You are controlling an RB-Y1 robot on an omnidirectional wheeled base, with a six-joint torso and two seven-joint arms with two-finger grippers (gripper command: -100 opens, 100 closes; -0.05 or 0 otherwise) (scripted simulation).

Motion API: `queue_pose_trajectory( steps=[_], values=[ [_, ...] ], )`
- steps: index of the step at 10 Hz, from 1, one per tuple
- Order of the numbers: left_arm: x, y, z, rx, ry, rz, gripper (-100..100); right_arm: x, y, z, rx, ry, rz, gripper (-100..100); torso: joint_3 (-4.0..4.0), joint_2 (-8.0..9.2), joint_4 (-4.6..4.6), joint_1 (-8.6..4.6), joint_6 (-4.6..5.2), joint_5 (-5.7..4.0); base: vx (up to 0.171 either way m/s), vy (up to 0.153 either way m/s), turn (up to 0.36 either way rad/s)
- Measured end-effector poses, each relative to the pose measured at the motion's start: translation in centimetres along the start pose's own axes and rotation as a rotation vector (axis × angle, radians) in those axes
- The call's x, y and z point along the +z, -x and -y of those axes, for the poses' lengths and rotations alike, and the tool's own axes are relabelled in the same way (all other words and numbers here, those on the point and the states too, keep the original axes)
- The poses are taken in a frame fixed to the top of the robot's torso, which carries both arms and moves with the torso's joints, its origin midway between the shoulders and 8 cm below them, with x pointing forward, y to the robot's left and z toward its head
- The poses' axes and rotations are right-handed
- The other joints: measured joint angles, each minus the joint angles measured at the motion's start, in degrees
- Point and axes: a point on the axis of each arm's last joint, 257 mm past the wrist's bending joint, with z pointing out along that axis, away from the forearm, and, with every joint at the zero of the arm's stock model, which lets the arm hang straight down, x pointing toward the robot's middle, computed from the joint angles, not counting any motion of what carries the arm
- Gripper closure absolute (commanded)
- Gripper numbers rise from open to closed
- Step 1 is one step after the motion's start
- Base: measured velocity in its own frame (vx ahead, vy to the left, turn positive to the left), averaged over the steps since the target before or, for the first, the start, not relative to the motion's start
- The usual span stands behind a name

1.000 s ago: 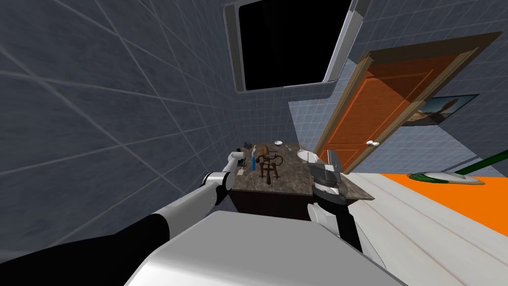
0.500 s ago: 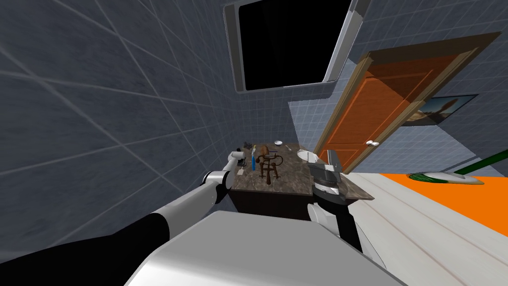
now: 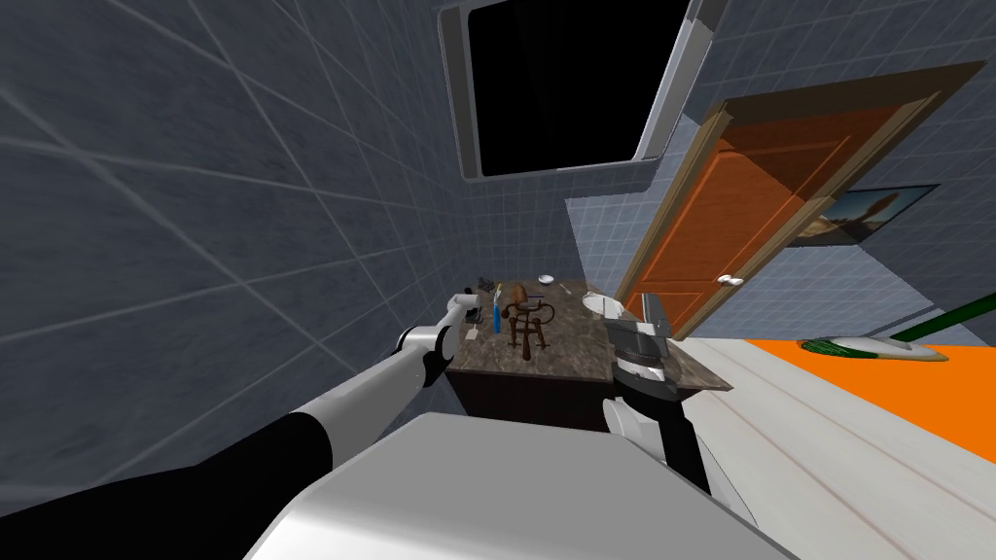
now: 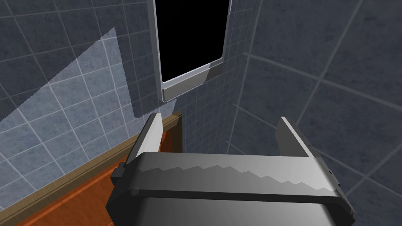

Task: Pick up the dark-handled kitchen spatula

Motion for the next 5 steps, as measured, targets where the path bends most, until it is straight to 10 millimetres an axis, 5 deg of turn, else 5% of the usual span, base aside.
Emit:
queue_pose_trajectory(
  steps=[4,5],
  values=[
    [-0.75,-0.97,-0.05,0.002,0.002,-0.002,100,0.00,0.00,0.00,0.000,0.000,0.000,0,0.04,0.06,0.02,-0.02,0.00,0.00,-0.026,-0.006,0.011],
    [-0.80,-1.07,-0.05,0.002,0.003,-0.005,0,0.00,0.00,0.00,0.000,0.000,0.000,0,0.01,0.01,-0.01,0.00,0.00,0.01,0.000,0.000,0.000]
  ],
)
